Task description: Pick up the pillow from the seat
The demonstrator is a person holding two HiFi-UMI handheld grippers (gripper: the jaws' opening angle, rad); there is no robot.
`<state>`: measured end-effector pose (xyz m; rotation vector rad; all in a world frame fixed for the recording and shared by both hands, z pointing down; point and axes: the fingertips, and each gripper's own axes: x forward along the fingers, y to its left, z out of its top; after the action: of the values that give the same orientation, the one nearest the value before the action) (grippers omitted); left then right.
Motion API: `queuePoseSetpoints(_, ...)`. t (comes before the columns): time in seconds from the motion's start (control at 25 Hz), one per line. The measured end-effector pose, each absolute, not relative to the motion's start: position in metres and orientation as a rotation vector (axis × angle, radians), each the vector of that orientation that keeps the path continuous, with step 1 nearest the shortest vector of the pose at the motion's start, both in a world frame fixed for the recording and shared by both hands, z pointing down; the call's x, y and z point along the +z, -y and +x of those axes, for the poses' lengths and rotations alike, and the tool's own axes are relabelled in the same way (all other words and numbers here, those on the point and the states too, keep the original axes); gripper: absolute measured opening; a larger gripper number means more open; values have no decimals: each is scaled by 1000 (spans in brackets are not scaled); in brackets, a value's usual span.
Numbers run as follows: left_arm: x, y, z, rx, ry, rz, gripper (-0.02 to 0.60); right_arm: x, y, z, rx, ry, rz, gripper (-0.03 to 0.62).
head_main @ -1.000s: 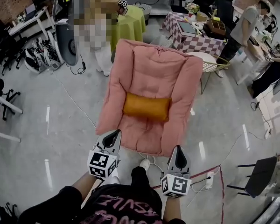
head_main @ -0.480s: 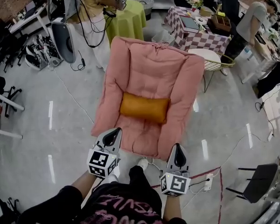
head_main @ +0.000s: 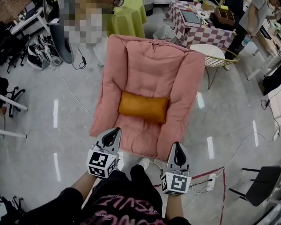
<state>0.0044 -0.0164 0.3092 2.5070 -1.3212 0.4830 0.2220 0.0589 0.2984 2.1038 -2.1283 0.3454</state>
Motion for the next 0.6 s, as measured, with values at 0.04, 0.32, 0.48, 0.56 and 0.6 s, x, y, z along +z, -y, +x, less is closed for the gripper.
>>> queuePoseSetpoints(0.04, 308, 16, 7, 484, 1314, 2517, 9, 299, -58, 223, 347, 2134, 2103, 20)
queuePoseSetpoints(0.32, 304, 16, 7, 497, 1344, 2529, 9, 303, -52, 223, 369, 2162, 2093, 21)
queuePoseSetpoints(0.48, 304, 20, 0, 494, 1360, 2509, 9, 304, -49, 220, 380, 2162, 2086, 21)
queuePoseSetpoints(0.56, 303, 22, -4, 491, 1362, 2510, 9, 303, -48, 217, 378, 2153, 2085, 20)
queuePoseSetpoints(0.6, 304, 24, -6, 488, 1359, 2510, 9, 303, -47, 216, 376, 2149, 2087, 21)
